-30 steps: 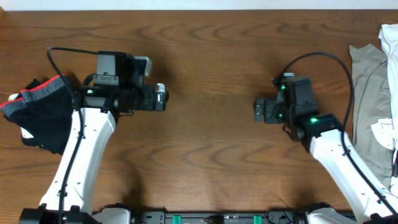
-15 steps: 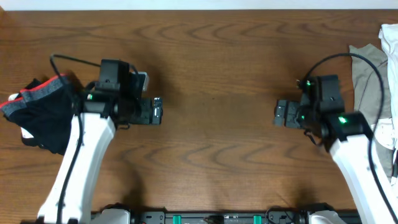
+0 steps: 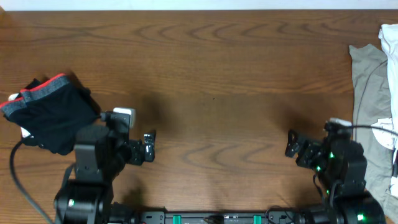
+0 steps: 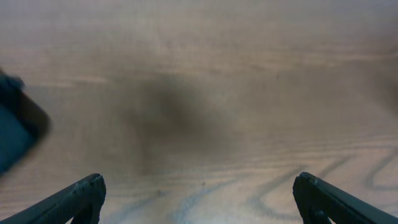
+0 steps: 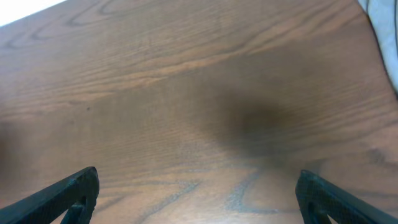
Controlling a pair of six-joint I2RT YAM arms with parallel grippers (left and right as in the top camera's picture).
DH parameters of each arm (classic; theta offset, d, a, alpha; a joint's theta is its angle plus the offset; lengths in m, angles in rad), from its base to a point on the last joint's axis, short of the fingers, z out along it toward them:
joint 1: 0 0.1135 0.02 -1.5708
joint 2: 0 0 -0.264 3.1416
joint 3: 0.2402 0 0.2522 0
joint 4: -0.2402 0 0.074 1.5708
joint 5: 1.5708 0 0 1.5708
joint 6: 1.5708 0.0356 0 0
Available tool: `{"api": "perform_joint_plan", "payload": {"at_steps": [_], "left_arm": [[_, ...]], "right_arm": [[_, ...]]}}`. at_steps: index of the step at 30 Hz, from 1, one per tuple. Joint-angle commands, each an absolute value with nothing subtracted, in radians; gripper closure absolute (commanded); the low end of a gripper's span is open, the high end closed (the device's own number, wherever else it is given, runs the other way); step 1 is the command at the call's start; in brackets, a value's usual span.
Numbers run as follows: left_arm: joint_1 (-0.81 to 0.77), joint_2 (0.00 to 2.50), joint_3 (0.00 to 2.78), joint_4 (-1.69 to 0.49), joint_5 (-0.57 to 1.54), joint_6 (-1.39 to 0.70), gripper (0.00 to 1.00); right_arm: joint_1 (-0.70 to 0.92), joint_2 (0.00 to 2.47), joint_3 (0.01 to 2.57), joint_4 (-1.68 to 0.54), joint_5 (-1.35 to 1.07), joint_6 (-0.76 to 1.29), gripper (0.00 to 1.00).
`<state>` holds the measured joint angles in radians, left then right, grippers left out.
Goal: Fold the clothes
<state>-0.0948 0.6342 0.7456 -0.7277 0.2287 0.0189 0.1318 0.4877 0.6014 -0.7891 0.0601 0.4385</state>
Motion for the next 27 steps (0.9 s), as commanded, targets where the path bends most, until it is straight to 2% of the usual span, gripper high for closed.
{"api": "perform_joint_plan", "payload": {"at_steps": [1,11,27], "left_arm": [[-0.097,0.594,0.737,-0.724,0.219,0.003,0.02],[-0.097,0.592,0.737,-0.724,0.219,0.002,0.02],[-0.097,0.592,0.737,-0.724,0.219,0.003,0.02]], "right_arm": [[0.126,0.460,0.579,-0.805,0.078,0.504,0.01],[0.126,0.461,0.579,-0.937,0.078,0.504,0.01],[0.124,0.433,0.577,-0.955,0.078,0.504,0.01]]}}
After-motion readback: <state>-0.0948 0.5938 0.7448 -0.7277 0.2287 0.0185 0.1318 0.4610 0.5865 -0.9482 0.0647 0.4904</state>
